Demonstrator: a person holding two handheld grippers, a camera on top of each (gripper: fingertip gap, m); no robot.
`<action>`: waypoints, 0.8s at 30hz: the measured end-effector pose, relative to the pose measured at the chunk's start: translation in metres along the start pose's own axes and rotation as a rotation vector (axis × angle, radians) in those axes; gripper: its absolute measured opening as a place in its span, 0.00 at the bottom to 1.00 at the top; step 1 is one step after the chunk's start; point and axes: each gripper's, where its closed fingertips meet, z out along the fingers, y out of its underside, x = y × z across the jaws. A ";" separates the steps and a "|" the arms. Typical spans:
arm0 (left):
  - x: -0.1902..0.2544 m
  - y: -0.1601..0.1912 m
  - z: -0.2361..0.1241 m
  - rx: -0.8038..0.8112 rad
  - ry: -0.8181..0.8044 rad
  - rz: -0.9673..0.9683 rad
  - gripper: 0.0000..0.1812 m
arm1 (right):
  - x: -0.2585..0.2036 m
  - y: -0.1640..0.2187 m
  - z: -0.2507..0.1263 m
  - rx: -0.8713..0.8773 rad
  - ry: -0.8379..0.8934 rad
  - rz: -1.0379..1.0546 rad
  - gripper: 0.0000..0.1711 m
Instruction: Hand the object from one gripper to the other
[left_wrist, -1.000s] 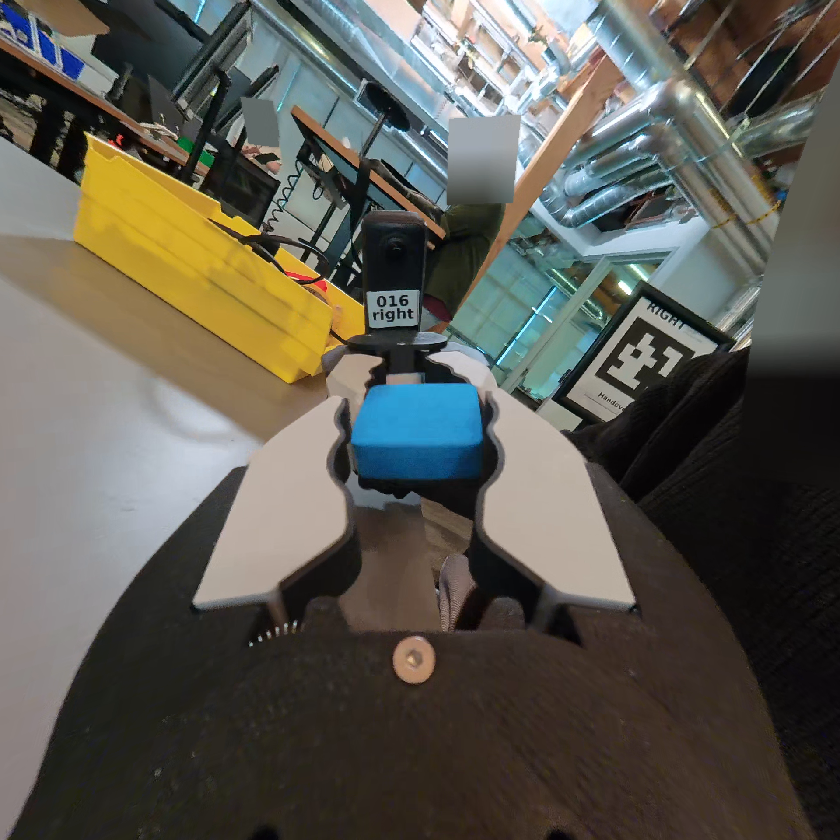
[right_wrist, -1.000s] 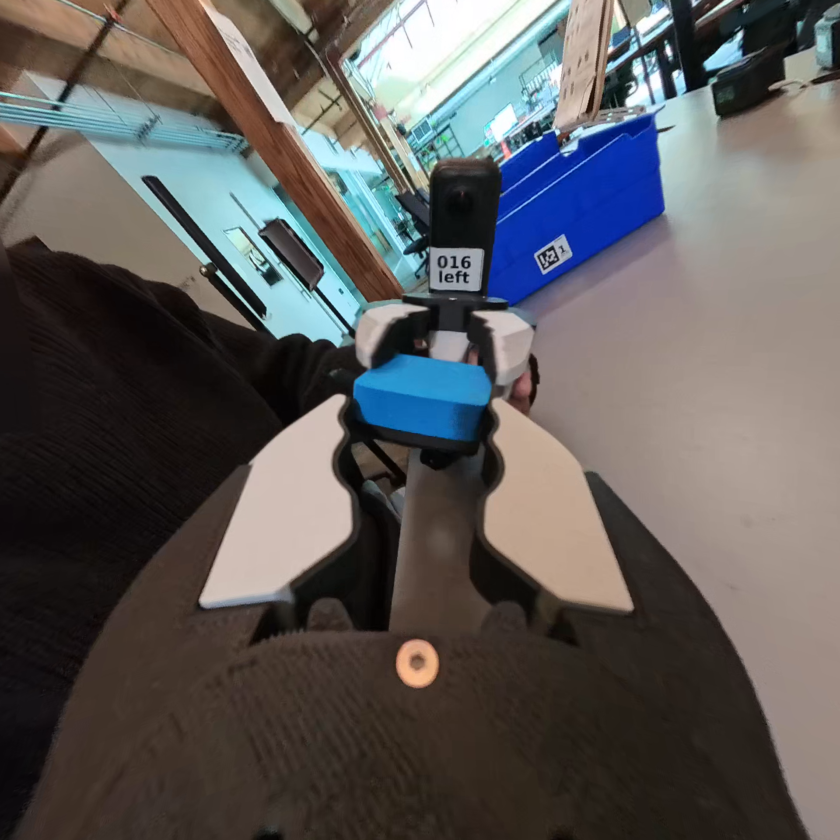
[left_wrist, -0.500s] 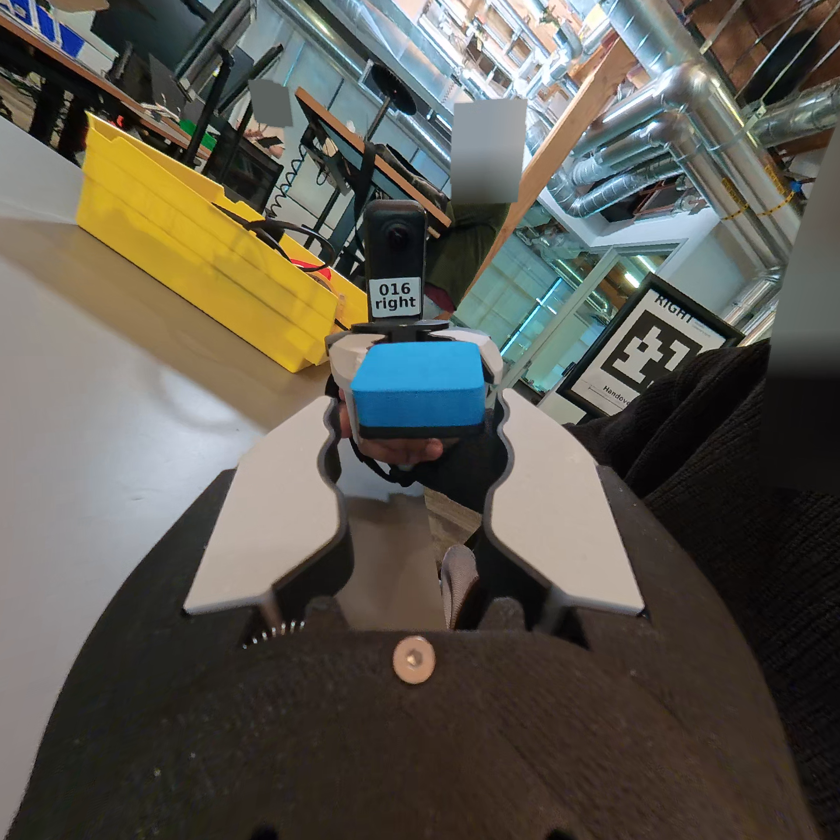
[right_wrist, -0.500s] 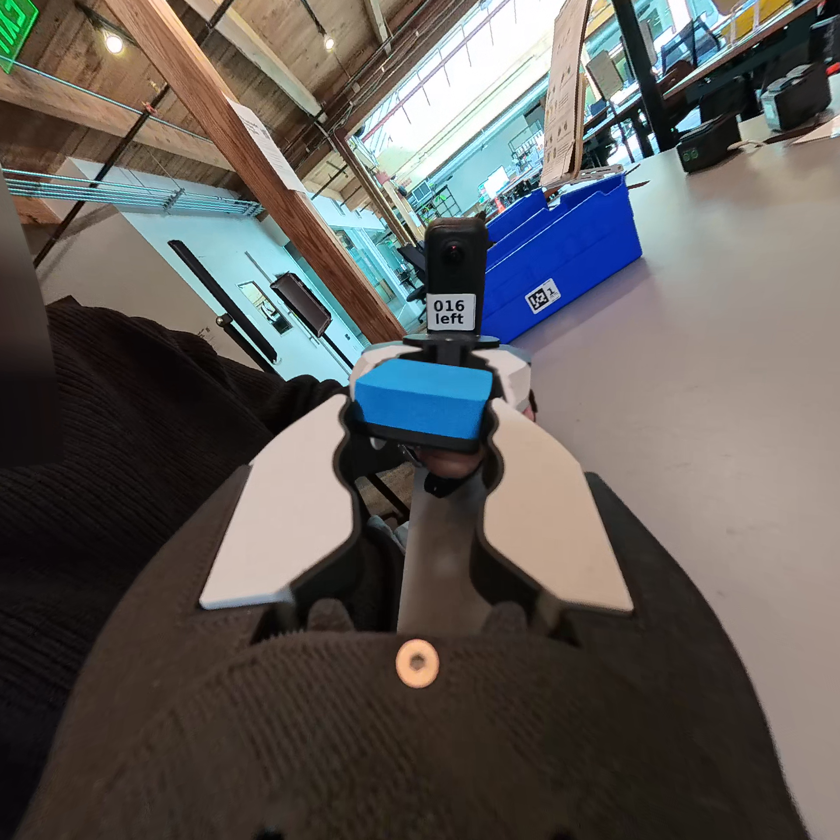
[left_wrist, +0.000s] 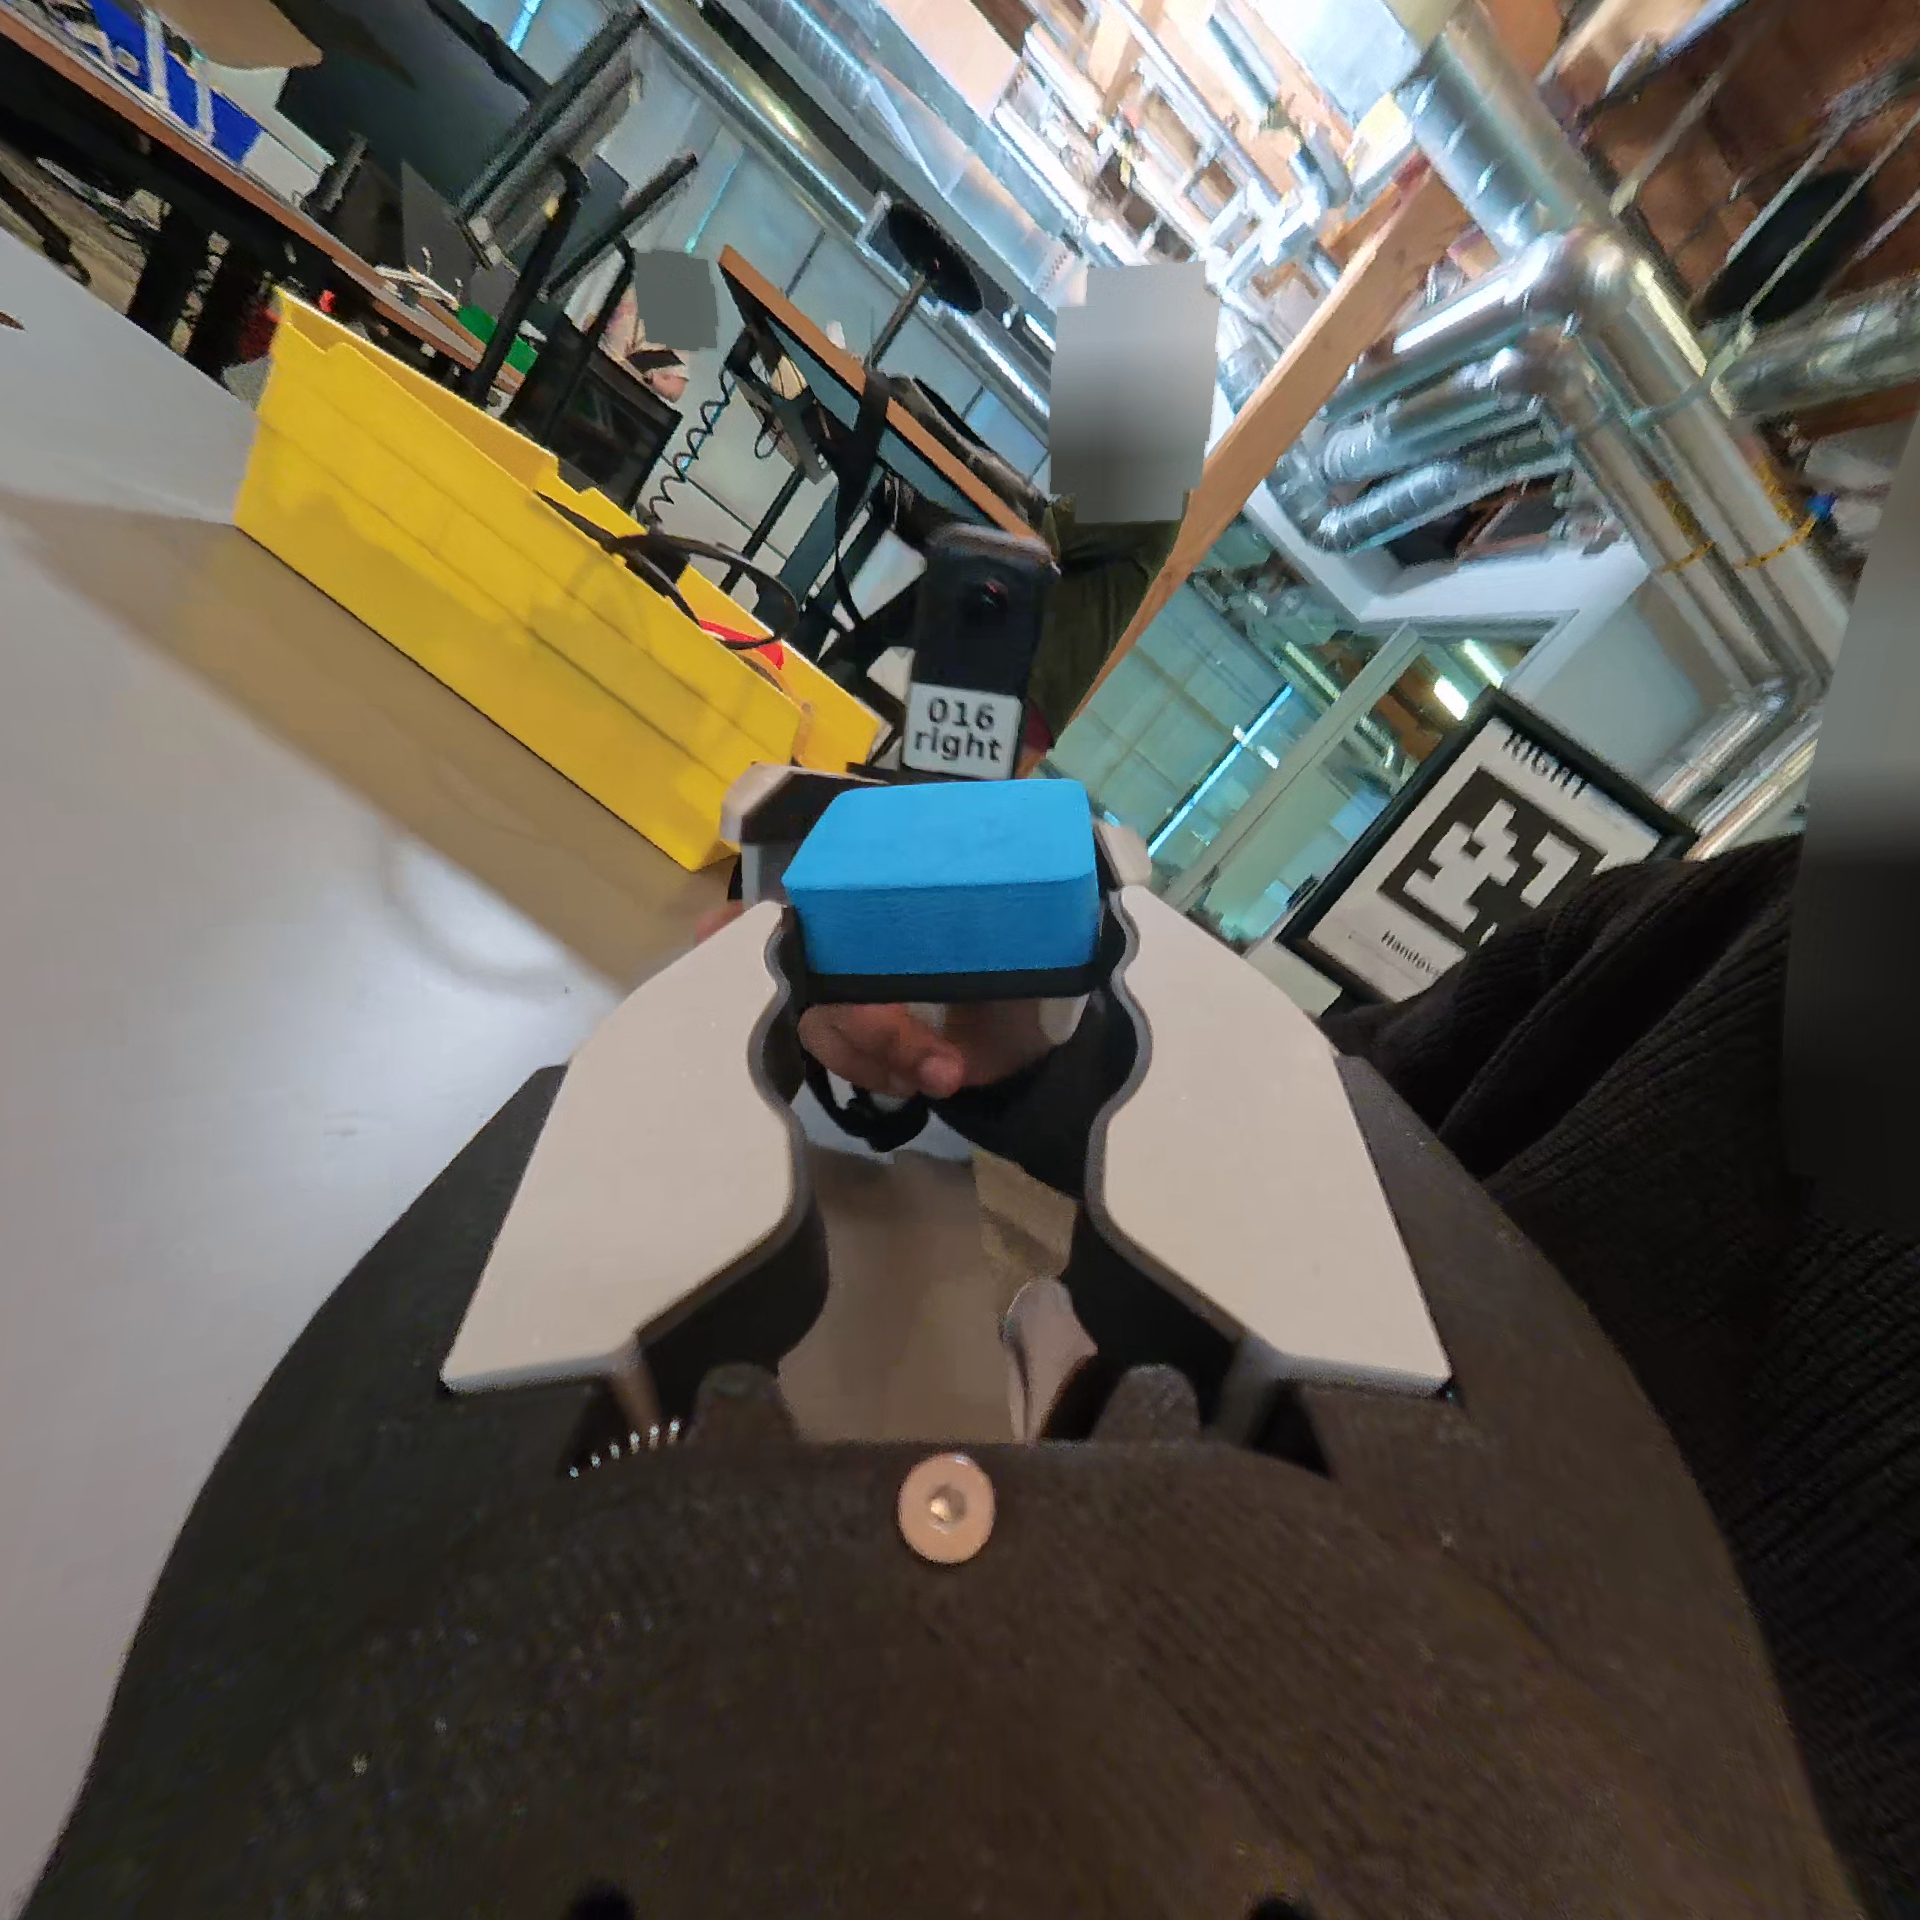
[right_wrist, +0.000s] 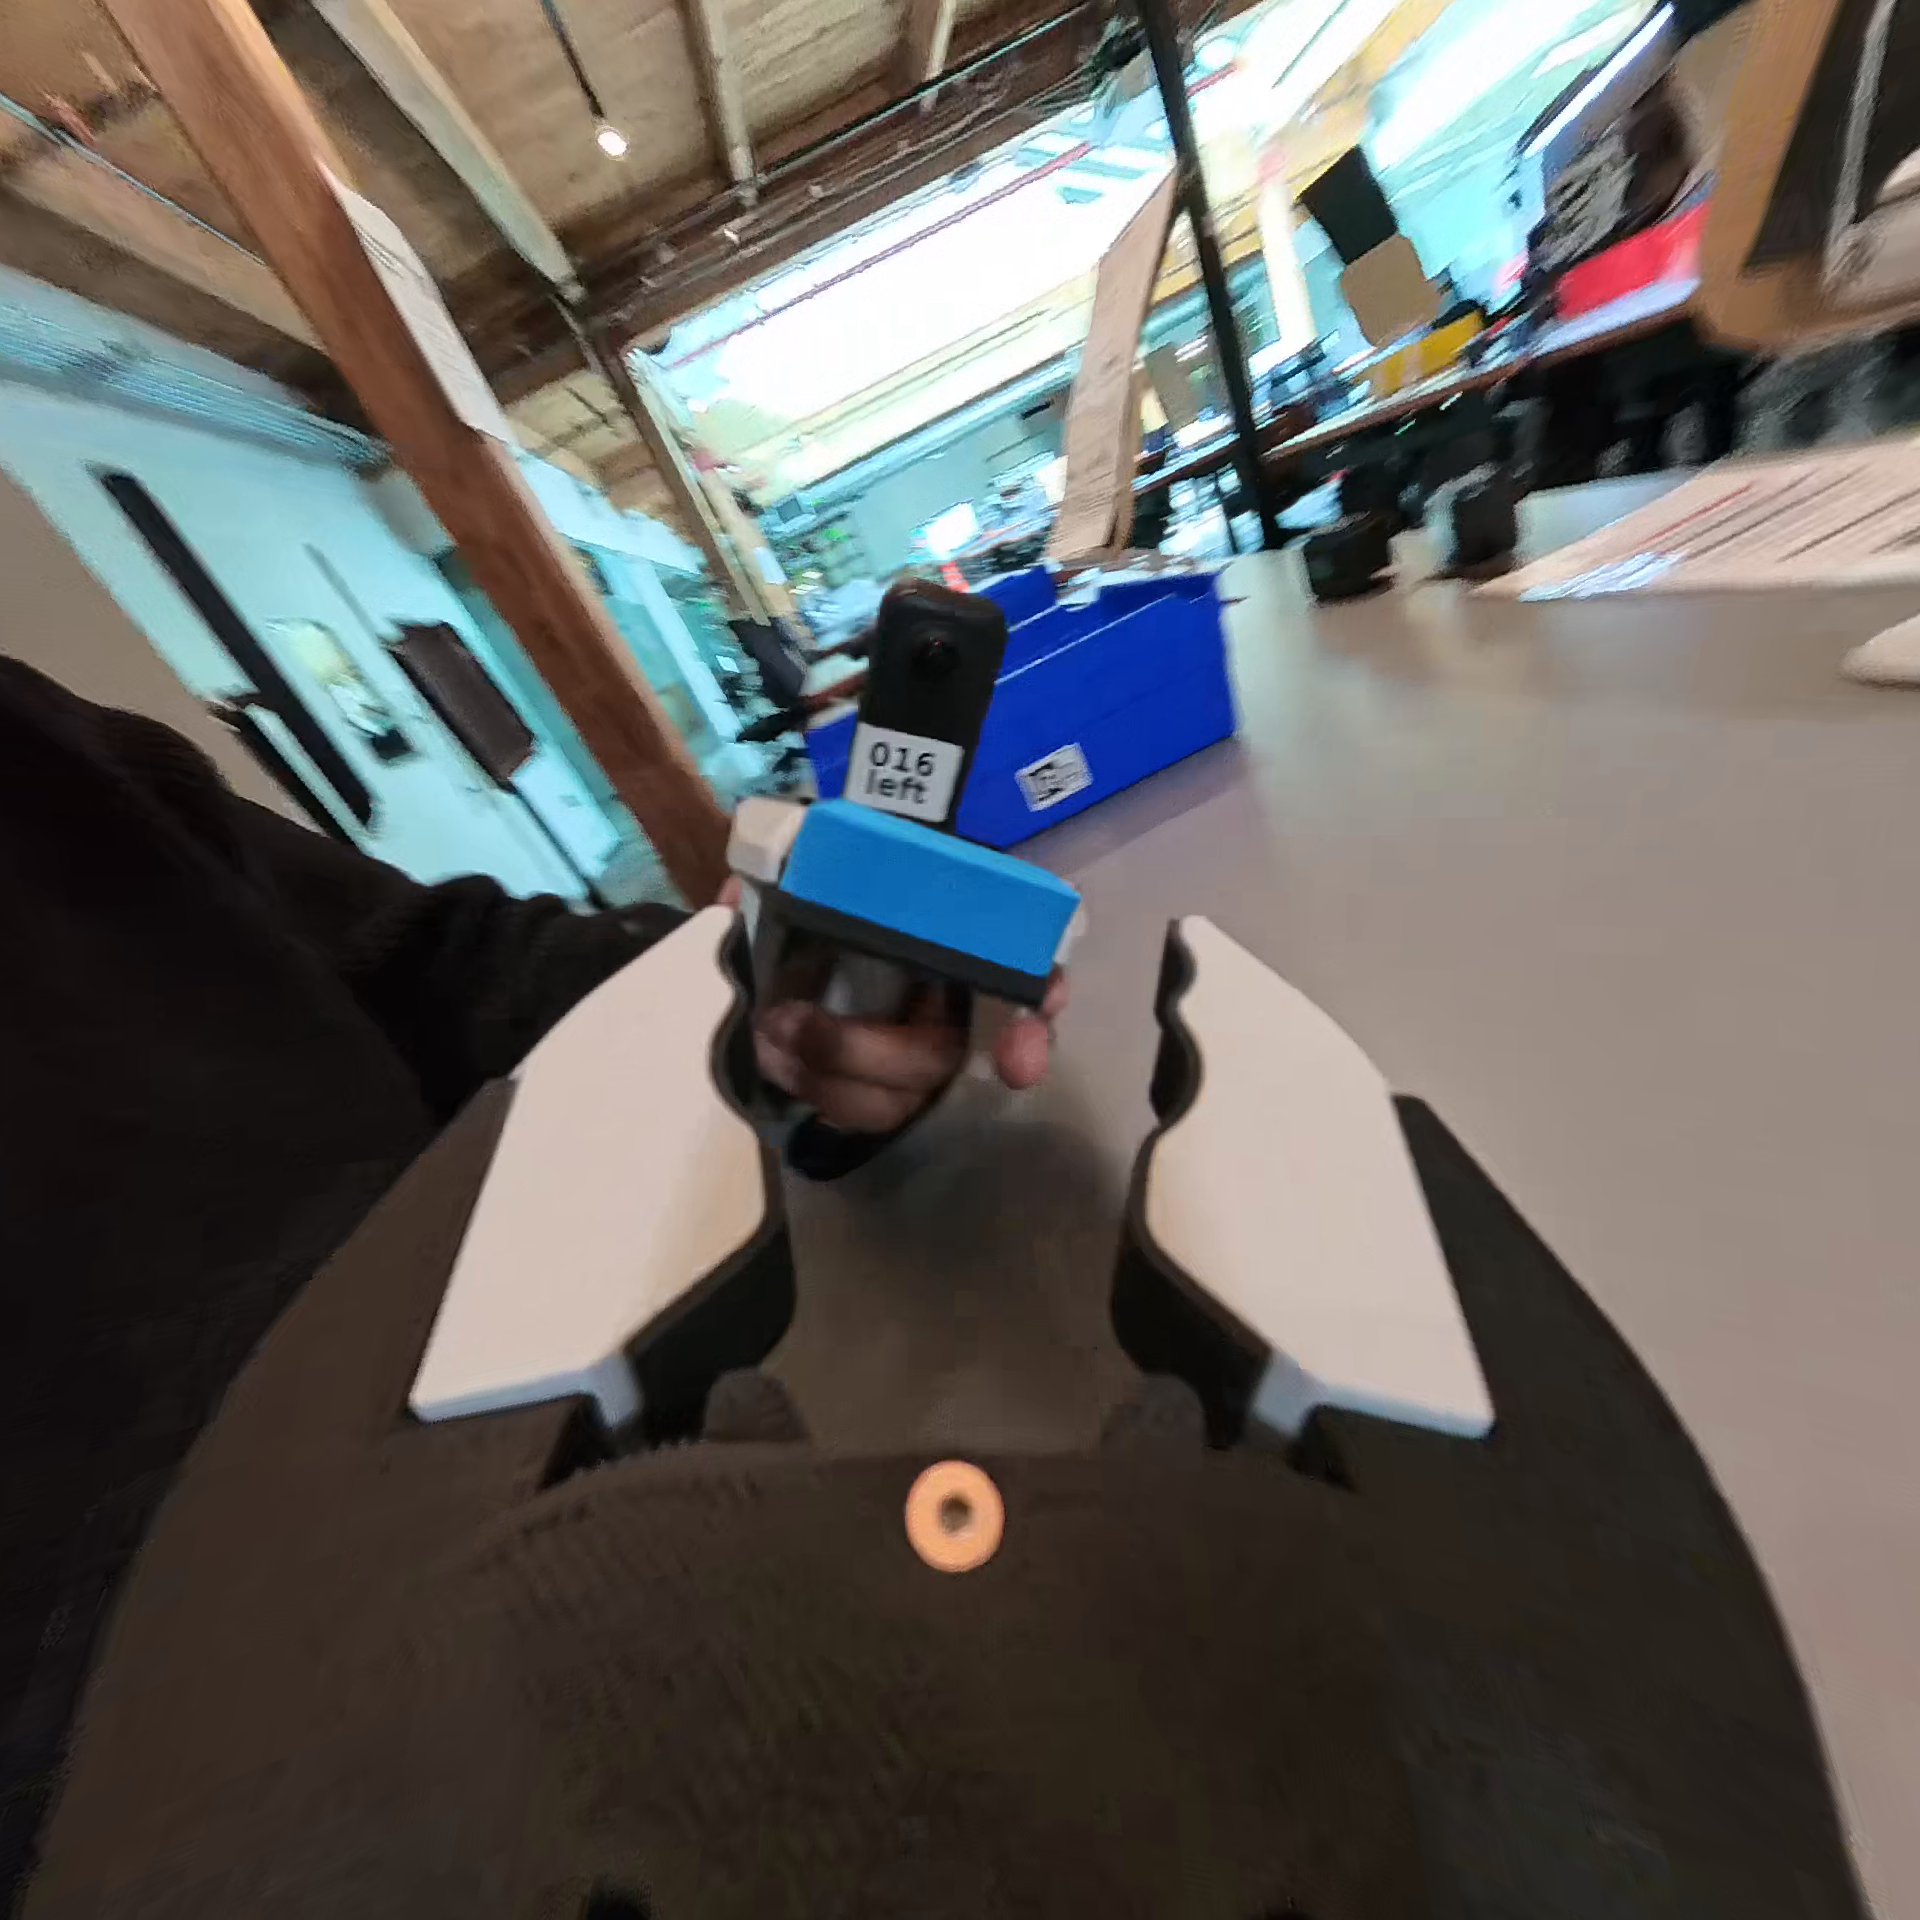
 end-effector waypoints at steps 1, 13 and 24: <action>-0.003 -0.004 -0.002 0.024 -0.006 -0.035 0.30 | 0.003 -0.002 -0.001 0.000 0.041 -0.082 0.46; -0.034 0.018 -0.007 -0.062 -0.061 -0.473 0.31 | 0.011 0.019 0.000 -0.224 0.224 -0.818 0.34; -0.025 0.026 -0.002 -0.134 -0.018 -0.454 0.31 | 0.004 0.020 -0.003 -0.224 0.177 -0.825 0.15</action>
